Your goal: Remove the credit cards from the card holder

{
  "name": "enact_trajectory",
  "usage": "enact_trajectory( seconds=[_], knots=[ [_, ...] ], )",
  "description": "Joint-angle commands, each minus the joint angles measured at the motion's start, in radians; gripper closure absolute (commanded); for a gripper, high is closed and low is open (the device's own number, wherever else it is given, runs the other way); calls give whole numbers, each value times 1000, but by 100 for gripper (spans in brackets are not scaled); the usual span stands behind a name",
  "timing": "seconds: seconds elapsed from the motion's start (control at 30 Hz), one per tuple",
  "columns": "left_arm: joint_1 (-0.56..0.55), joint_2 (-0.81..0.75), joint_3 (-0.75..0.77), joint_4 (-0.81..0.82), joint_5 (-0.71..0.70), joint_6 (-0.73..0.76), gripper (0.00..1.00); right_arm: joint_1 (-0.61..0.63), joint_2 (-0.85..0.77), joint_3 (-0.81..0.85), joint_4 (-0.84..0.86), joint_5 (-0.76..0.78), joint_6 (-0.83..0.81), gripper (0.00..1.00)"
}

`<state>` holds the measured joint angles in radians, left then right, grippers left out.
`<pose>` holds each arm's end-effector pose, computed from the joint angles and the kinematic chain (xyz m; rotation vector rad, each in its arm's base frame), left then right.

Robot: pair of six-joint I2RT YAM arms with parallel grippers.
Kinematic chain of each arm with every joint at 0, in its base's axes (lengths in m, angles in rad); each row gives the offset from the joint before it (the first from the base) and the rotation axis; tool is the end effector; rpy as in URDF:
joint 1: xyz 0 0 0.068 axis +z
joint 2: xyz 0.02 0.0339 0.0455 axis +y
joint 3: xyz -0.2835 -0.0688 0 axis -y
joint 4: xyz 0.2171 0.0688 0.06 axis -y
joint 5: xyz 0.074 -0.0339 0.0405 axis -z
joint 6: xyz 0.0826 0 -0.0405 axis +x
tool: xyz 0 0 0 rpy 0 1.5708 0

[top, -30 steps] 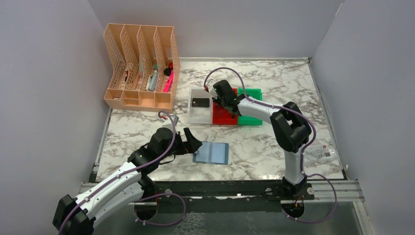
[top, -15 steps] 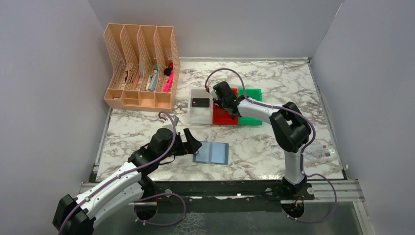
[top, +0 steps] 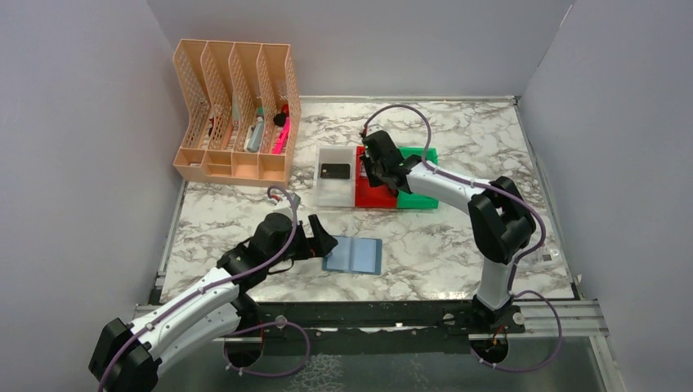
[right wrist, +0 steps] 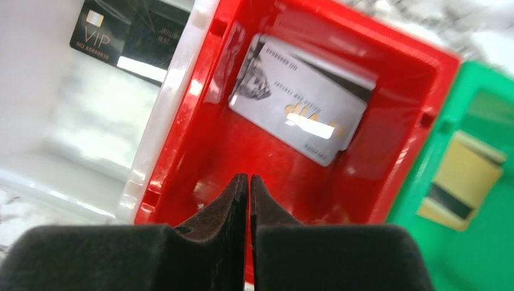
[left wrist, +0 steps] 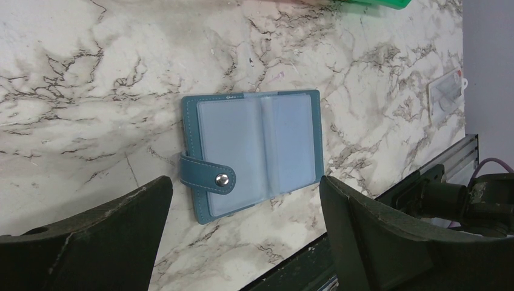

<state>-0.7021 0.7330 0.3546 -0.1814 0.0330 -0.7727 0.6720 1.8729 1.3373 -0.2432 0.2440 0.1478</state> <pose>0.1249 -0.1092 0.1956 -0.0593 2.2668 -0.8715 0.3500 0.2529 0.2167 -0.4865 2.2726 0.1257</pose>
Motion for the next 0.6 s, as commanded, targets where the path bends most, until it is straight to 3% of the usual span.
enact_trajectory(
  seconds=[0.0,0.57],
  knots=[
    [4,-4,3,21,13,9,5,-2,51,-4,-67,-69,216,91],
    [4,-18,4,13,8,6,5,-3,196,67,23,206,231,90]
  ],
)
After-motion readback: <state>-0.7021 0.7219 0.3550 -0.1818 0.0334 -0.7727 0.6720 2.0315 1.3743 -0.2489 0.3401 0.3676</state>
